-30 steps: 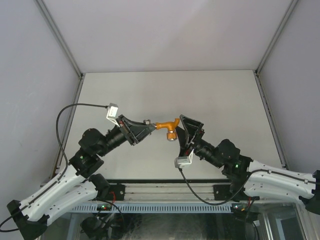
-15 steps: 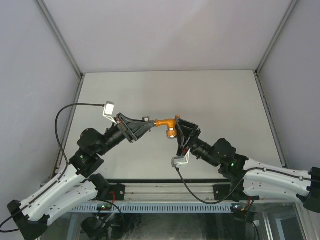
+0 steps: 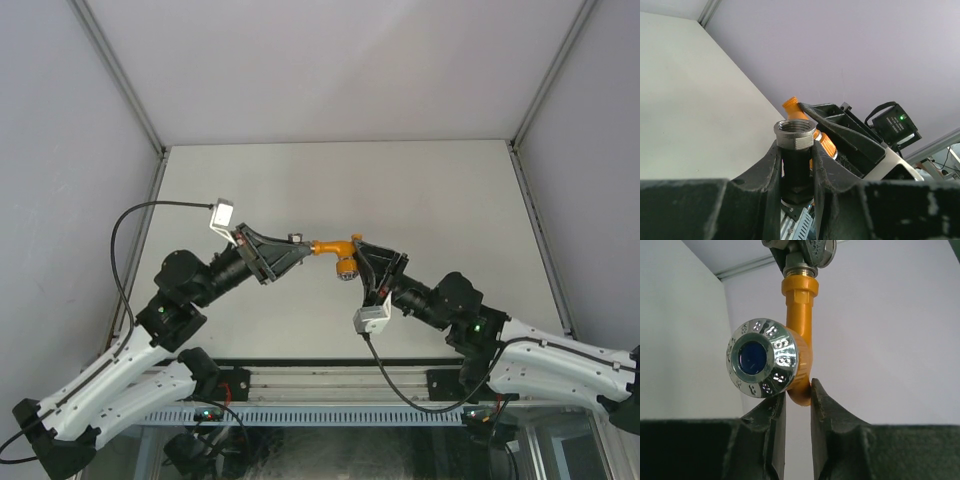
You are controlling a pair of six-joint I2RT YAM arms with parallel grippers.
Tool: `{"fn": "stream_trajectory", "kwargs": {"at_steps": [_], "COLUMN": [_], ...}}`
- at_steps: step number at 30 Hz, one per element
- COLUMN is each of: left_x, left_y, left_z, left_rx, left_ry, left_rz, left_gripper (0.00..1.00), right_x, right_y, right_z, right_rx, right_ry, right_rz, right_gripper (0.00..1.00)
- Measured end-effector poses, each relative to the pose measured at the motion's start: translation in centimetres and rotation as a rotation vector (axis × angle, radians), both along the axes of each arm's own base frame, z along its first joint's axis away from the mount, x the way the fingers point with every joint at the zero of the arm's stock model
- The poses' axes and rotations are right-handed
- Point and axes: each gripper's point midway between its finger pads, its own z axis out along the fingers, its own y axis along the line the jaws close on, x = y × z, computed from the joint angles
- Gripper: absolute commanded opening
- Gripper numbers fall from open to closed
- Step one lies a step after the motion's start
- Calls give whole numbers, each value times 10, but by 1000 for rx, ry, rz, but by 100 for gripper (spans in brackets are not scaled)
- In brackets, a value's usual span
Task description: Install the water faucets
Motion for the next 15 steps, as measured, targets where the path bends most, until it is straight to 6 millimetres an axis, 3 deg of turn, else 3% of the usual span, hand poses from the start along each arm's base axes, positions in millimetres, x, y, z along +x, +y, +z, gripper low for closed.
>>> {"fn": "stream_trajectory", "kwargs": {"at_steps": [8, 15], "left_x": [-5, -15], "left_y": [-3, -5], "left_z": [-2, 13], "left_rx": [21, 16], "left_ry": [-31, -113], "left_rz": [-36, -84], "left_gripper": [0, 0], "right_x": [-7, -20], "right_y": [-4, -9], "right_z": [-1, 19], "right_rx": [89, 224], "right_ry": [241, 525], "right_rz": [94, 244], "right_gripper": [7, 6]}}
